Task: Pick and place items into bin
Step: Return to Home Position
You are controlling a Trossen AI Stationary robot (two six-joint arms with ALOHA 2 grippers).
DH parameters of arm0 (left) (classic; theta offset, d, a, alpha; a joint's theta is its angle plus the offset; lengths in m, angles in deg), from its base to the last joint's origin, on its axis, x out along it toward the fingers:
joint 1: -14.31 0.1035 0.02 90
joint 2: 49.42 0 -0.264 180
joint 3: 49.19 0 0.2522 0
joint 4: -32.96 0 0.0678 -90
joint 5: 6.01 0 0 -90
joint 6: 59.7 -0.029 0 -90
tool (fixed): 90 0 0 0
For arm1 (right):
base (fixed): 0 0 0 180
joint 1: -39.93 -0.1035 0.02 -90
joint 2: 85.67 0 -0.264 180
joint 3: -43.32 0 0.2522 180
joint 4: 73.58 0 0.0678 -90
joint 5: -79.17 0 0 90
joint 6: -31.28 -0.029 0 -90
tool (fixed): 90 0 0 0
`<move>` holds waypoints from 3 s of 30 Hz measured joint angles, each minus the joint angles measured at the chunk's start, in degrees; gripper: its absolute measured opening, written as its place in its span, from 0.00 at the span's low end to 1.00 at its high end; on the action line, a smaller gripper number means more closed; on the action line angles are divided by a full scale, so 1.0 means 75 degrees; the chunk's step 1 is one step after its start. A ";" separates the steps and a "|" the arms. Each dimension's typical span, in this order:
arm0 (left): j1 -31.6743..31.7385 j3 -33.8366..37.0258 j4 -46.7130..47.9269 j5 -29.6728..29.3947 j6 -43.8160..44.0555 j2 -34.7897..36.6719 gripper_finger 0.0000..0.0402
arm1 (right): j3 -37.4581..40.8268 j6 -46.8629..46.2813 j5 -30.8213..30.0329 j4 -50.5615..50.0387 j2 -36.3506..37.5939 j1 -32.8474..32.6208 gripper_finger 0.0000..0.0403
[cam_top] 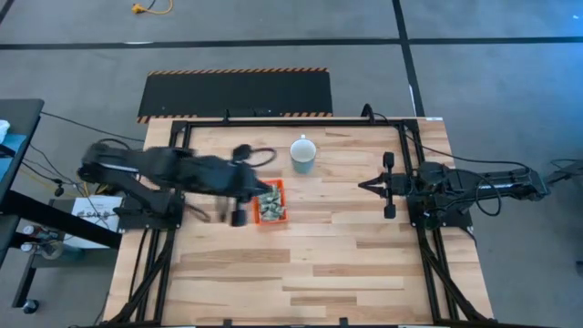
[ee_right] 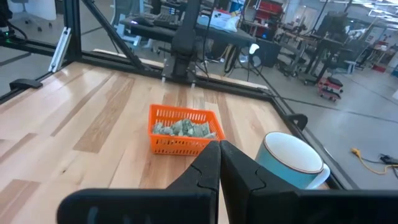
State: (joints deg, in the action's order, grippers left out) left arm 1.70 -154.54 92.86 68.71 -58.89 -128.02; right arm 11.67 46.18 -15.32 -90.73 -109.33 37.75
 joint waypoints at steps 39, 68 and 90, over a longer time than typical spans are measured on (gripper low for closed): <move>-0.0590 0.7012 -0.8753 0.1547 -0.1351 0.5228 0.00 | 0.0000 -0.0534 0.0015 0.0973 0.0002 0.0003 0.00; 0.1563 0.6994 -0.4972 0.1051 -0.0497 0.8888 0.00 | 0.0000 -0.1252 0.0020 0.0908 -0.0102 0.0002 0.00; 0.1561 0.7275 -0.3674 0.0741 -0.0276 1.0449 0.00 | 0.0000 -0.3554 0.0015 0.1361 -0.0711 0.0002 0.00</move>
State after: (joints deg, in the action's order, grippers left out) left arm 13.40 -99.98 65.31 74.27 -60.96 -49.65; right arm 11.67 19.52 -15.21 -80.53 -114.66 37.76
